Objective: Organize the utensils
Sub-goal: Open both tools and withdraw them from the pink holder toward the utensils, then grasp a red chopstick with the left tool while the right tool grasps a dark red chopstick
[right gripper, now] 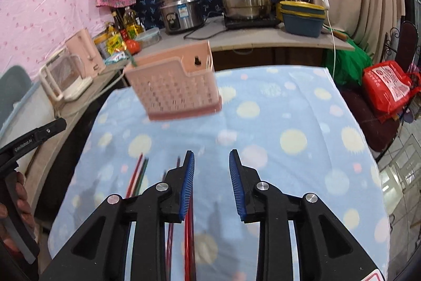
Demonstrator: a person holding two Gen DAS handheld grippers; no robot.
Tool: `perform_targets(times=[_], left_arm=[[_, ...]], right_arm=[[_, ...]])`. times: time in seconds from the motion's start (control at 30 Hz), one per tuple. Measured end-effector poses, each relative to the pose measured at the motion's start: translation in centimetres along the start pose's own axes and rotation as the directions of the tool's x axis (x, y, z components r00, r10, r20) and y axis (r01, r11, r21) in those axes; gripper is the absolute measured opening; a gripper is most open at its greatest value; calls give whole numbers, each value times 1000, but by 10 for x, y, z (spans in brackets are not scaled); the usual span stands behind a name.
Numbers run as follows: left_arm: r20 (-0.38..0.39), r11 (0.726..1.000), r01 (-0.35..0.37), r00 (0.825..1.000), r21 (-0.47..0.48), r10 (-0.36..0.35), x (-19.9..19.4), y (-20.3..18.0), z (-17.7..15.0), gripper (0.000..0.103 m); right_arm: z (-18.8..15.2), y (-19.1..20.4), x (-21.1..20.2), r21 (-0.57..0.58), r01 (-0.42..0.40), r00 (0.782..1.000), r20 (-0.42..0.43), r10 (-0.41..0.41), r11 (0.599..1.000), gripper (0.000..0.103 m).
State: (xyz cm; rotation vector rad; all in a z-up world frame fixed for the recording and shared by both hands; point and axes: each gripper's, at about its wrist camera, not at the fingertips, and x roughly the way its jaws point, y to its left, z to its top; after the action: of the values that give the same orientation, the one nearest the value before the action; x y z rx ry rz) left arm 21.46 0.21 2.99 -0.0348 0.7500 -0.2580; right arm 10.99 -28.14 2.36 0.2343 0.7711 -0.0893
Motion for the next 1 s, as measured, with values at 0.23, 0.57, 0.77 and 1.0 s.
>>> perform_targets(times=[0.23, 0.57, 0.77, 1.0], left_arm=[[-116, 1000, 20, 993, 0, -20, -7, 5, -77, 40], [-249, 998, 55, 967, 10, -50, -1, -6, -154, 40], [-269, 998, 61, 962, 29, -51, 5, -13, -165, 40], [-290, 998, 52, 956, 25, -42, 15, -11, -172, 39]], right_arm=[[-63, -3, -20, 15, 4, 998, -66, -3, 1000, 27], [-123, 1, -27, 14, -4, 989, -146, 6, 1000, 27], [-133, 1, -29, 24, -1, 987, -161, 5, 1000, 27], [-138, 2, -28, 26, -5, 985, -171, 10, 1000, 27]])
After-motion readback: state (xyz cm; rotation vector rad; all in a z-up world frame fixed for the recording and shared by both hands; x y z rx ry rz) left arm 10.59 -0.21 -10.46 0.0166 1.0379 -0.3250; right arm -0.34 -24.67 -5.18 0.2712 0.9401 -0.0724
